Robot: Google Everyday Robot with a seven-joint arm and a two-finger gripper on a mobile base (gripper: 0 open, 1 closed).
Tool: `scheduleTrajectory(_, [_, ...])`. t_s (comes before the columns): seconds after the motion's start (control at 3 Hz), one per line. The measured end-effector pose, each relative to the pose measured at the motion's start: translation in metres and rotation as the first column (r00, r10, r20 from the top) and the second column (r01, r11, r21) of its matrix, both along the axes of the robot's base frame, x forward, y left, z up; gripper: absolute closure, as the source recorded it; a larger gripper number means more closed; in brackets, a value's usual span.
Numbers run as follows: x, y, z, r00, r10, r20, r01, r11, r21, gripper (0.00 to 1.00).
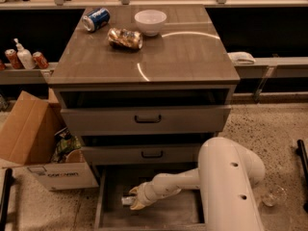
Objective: Pick redbull can from bottom drawer and place on counter
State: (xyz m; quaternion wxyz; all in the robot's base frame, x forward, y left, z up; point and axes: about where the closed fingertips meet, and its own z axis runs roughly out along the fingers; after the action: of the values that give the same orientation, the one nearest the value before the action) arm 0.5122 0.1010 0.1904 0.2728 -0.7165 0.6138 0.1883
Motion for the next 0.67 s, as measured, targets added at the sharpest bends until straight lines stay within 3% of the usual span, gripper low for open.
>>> scheduleTrajectory(0.67, [-0.011, -0.045, 0.082, 0.9948, 0.041, 0.093, -0.051, 0.993, 0.109, 1.0])
